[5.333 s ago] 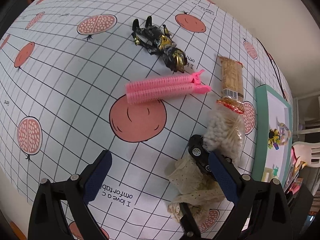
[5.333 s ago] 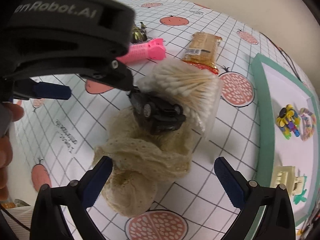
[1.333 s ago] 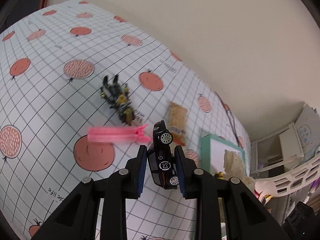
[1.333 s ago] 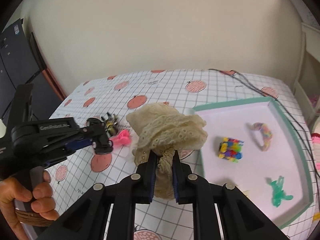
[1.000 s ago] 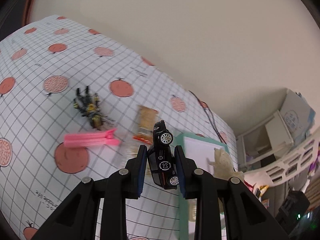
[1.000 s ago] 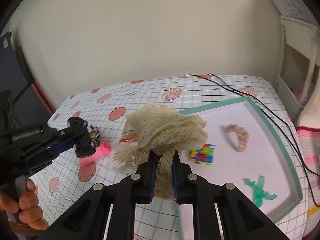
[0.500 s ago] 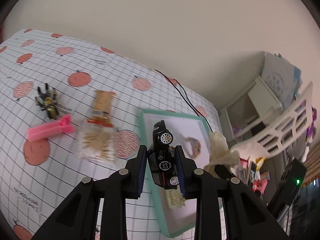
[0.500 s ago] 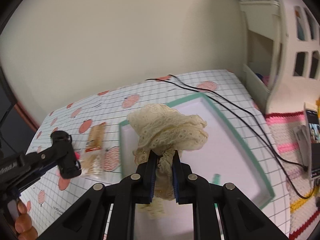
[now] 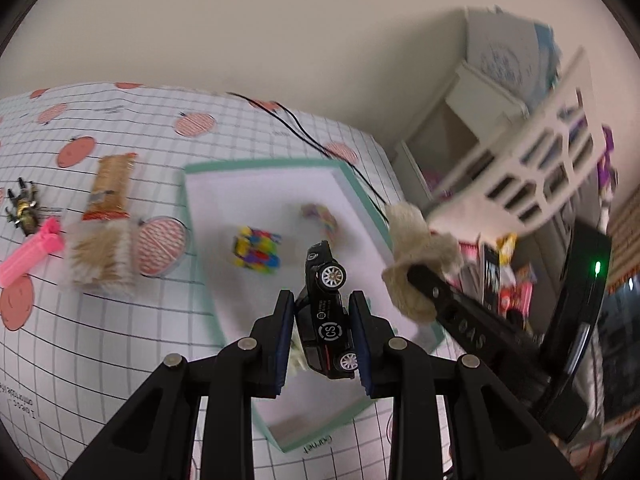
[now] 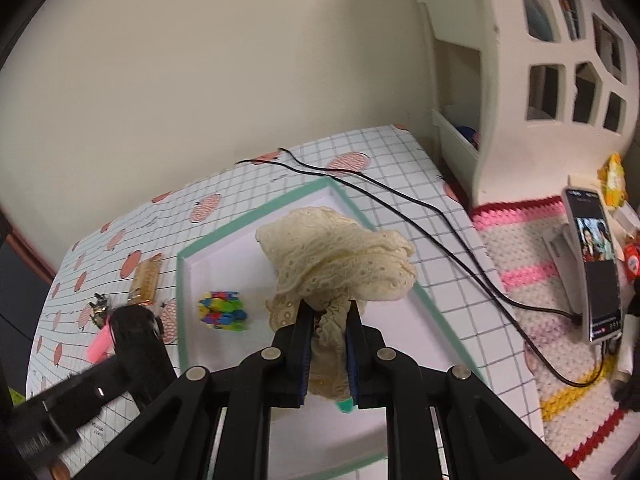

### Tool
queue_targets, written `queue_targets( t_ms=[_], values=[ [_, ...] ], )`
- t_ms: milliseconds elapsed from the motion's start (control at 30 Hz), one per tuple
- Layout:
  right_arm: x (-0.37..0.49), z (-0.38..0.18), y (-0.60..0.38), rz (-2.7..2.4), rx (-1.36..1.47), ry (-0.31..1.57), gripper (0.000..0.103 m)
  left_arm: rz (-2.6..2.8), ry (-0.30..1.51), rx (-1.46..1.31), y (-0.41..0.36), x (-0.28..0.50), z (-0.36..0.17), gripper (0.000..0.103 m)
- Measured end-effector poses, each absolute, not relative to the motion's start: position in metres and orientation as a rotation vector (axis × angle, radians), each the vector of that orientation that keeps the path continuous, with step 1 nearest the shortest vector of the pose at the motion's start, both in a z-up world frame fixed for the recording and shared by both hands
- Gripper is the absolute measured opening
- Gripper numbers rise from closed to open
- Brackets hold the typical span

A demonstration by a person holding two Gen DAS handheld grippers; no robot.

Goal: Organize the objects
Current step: 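Carry the lace fabric and black car over the teal tray with both tools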

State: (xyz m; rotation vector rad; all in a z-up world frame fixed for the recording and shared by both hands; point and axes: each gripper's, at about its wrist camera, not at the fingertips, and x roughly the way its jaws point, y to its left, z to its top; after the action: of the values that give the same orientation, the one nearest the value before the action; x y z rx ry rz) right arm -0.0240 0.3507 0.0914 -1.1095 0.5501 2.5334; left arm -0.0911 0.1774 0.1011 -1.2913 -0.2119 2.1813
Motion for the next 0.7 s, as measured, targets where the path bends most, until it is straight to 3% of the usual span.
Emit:
queue_targets(
  t_ms=[700],
  values=[
    [-0.027, 0.061, 0.361, 2.385, -1.321, 0.563, 0.018, 2.044, 0.002, -1.461, 0.222, -0.06, 0.063, 0.029]
  ],
)
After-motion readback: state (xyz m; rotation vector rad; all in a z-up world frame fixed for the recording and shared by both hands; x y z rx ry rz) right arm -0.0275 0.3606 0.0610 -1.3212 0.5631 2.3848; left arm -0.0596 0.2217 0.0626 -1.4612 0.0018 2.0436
